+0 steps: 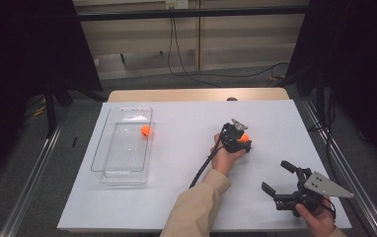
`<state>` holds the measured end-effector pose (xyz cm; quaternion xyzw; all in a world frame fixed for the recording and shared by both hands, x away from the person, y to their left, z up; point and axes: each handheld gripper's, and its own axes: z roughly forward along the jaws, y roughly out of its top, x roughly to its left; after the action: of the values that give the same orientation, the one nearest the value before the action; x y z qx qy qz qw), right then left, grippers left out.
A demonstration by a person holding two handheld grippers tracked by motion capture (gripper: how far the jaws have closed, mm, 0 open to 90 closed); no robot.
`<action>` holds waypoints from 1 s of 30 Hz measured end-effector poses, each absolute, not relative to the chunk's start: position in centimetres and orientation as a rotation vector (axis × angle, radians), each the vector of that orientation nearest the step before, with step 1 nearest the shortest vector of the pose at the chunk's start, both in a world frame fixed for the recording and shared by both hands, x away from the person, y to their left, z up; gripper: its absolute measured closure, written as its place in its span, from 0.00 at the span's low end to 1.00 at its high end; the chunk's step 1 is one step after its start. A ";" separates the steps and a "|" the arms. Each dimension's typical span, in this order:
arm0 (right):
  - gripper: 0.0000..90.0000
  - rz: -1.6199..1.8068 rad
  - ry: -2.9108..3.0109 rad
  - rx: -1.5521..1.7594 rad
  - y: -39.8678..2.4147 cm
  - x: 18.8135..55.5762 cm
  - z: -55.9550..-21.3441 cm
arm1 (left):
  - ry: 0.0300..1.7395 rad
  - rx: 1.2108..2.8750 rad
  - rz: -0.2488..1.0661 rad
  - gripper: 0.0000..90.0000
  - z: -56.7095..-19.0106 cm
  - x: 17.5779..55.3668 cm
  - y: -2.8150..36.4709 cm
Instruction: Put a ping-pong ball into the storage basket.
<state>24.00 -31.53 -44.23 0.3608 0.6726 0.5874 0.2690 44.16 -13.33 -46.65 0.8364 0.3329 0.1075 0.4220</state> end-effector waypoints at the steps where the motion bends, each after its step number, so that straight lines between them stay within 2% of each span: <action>1: 0.01 1.584 1.810 0.974 -31.5 24.0 -44.2 | 0.832 2.095 0.273 0.53 -46.7 44.2 -13.3; 5: 0.01 1.583 1.811 0.975 -31.6 24.0 -44.3 | 0.831 2.097 0.269 0.56 -46.6 44.1 -13.3; 30: 0.01 1.577 1.811 0.978 -31.6 24.0 -44.3 | 0.795 2.095 0.203 0.57 -44.9 42.6 -10.2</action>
<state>24.00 -31.59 -44.31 0.3630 0.6723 0.5856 0.2708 42.58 -10.21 -44.87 0.8401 0.3189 0.0814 0.4312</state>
